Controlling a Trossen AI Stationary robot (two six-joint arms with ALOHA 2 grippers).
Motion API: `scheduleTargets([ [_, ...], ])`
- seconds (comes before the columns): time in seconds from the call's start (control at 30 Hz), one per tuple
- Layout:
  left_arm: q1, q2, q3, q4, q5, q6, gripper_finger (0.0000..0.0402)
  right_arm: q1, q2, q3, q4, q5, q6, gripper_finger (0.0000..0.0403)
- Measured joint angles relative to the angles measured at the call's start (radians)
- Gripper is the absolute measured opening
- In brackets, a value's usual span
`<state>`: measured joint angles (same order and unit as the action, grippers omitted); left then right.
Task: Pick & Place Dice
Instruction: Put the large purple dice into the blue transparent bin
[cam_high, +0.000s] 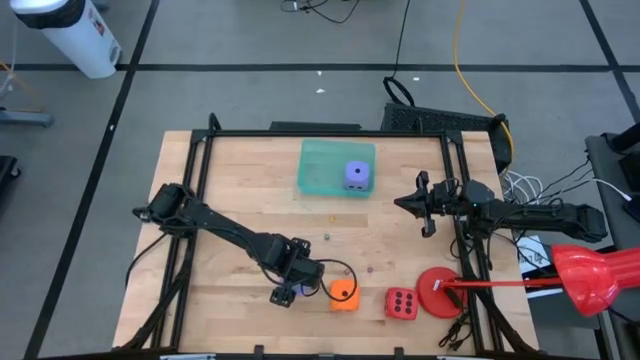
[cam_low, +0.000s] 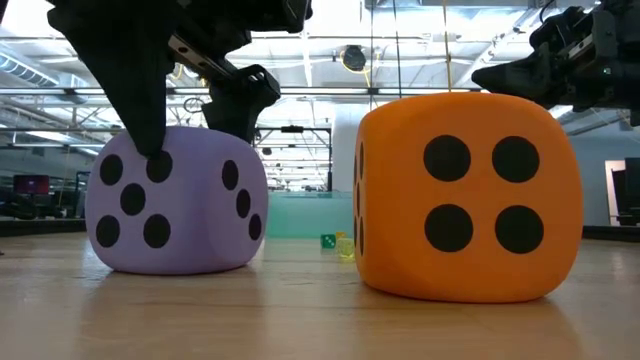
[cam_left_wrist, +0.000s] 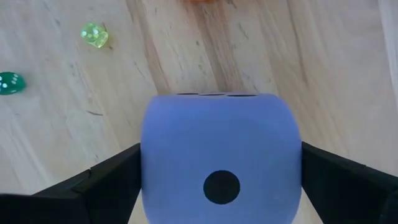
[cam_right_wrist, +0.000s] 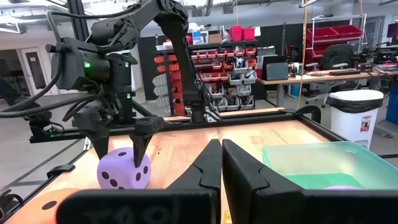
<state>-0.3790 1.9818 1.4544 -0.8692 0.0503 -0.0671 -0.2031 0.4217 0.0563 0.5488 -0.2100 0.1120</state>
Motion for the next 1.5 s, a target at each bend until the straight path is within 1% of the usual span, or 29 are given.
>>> scheduleTargets([
  [0.27,0.003,0.010,-0.004,0.004,0.013,-0.004,0.0398,0.000,0.000,0.000,0.000,0.000,0.000,0.0004],
  [0.53,0.005,0.007,-0.051,0.043,0.052,-0.017,0.0398,0.000,0.000,0.000,0.000,0.000,0.000,0.0004],
  [0.77,0.005,0.007,-0.056,0.060,0.063,-0.013,0.0397,0.000,0.000,0.000,0.000,0.000,0.000,0.0004],
  [0.97,0.003,0.001,-0.108,0.108,0.075,-0.030,0.0397,0.000,0.000,0.000,0.000,0.000,0.000,0.0004],
  [1.03,0.001,-0.002,-0.127,0.128,0.075,-0.040,0.0397,0.000,0.000,0.000,0.000,0.000,0.000,0.0004],
  [1.4,-0.004,-0.002,-0.135,0.132,0.069,-0.066,0.0397,0.000,0.000,0.000,0.000,0.000,0.000,0.0004],
  [1.5,-0.005,-0.002,-0.136,0.140,0.054,-0.075,0.0397,0.000,0.000,0.000,0.000,0.000,0.000,0.0004],
])
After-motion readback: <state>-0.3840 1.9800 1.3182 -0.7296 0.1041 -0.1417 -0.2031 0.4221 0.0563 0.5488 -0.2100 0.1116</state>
